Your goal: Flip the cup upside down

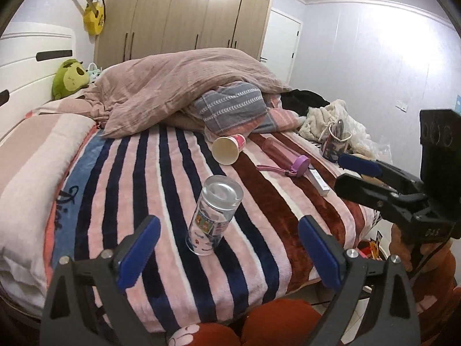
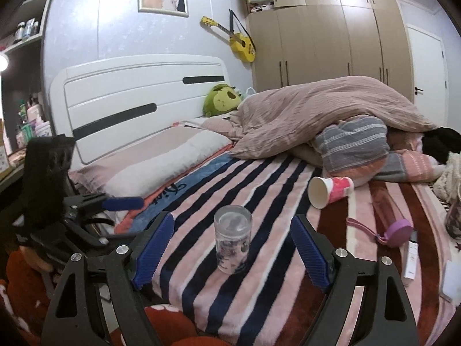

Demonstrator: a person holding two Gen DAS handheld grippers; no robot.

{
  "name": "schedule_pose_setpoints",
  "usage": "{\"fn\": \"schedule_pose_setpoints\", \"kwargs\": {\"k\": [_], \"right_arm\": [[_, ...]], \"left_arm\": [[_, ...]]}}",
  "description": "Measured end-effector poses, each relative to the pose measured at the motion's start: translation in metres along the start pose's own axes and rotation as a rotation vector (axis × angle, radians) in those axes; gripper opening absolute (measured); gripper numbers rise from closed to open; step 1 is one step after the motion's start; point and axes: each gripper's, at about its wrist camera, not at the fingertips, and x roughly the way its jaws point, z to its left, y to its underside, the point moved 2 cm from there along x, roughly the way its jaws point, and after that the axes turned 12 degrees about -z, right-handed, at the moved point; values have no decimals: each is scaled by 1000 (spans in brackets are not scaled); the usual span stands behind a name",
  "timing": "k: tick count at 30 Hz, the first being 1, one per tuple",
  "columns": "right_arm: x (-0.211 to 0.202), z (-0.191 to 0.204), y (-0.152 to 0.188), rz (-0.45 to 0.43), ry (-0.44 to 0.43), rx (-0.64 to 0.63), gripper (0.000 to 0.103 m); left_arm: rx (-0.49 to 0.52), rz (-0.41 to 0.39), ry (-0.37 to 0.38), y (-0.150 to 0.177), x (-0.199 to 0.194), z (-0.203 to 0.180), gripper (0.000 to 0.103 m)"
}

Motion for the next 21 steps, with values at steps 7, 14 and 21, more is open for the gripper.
{"fn": "schedule_pose_setpoints", "kwargs": {"k": [7,14,21], "right_arm": [[-8,-5,2,4,7,37,83],[-9,-5,1,4,6,34,83],[-9,-4,1,4,7,36,83]], "left_arm": [[-12,3,0,1,-6,-1,95],[-19,-7,-4,0,-13,-2,95],[-18,-9,-9,-2,-16,-1,95]]}}
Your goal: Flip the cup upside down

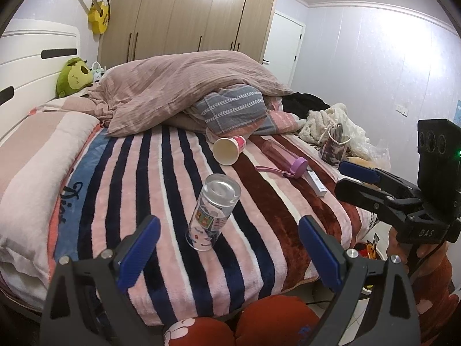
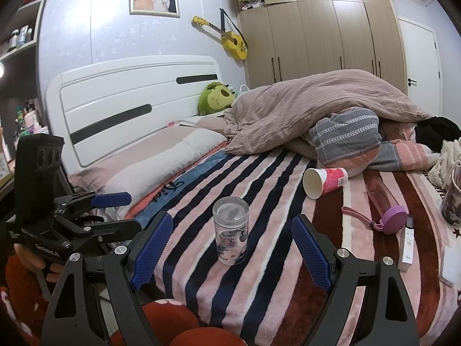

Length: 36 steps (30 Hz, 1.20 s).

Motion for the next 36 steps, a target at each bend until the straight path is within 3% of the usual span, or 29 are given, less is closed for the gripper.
{"fn": "schedule_pose_setpoints", "kwargs": {"k": [36], "right_arm": [[-3,3,0,-1,-1,-3,83]], "left_arm": [[-41,38,-84,1,0,-4,95]]}}
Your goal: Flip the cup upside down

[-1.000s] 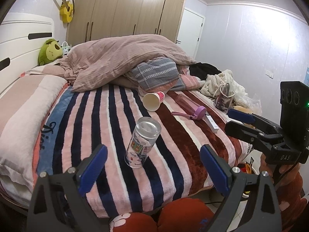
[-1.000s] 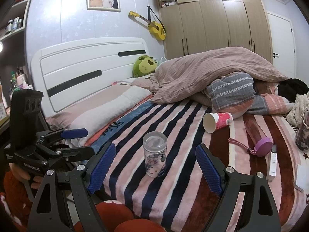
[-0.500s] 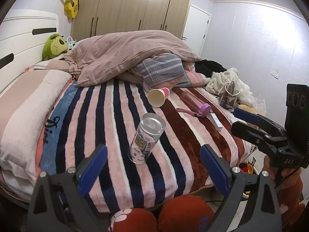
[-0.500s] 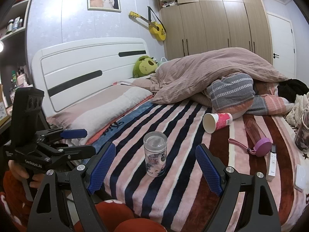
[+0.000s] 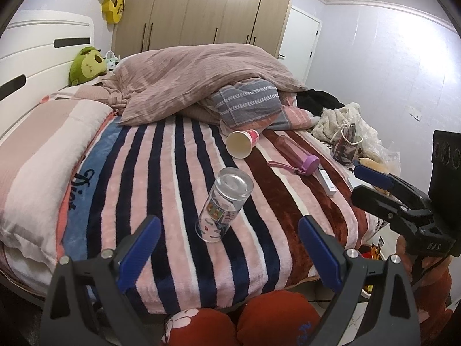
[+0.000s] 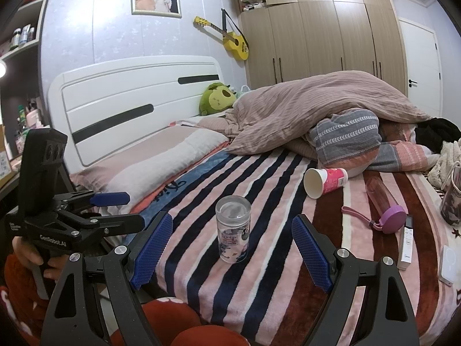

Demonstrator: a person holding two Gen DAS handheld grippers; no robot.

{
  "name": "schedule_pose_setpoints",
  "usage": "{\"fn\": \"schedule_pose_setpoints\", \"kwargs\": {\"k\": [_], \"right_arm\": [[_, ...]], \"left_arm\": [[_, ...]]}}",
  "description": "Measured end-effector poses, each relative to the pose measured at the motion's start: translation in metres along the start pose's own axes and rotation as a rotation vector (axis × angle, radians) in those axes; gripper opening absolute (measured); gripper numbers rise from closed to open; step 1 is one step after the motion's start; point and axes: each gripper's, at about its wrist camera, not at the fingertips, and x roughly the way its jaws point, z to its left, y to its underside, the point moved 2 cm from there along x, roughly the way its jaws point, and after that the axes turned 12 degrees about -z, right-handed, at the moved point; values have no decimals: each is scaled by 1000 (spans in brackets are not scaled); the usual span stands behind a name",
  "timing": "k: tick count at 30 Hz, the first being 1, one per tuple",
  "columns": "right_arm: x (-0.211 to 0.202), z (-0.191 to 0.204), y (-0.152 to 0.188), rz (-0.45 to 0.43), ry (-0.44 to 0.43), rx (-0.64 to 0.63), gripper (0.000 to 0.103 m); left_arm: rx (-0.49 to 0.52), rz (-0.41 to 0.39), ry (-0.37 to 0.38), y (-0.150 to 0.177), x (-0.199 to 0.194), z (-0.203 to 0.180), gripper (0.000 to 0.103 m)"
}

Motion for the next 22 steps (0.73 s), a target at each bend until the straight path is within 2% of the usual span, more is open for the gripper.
{"fn": "schedule_pose_setpoints", "kwargs": {"k": [17,22], "right_arm": [[-2,1,0,1,1,-2,83],[-6,3,0,1,-2,-1,88]], "left_arm": [[0,-15,-11,-2,-8,-1,95],[0,-14,-12,-2,-7,0,95]]}}
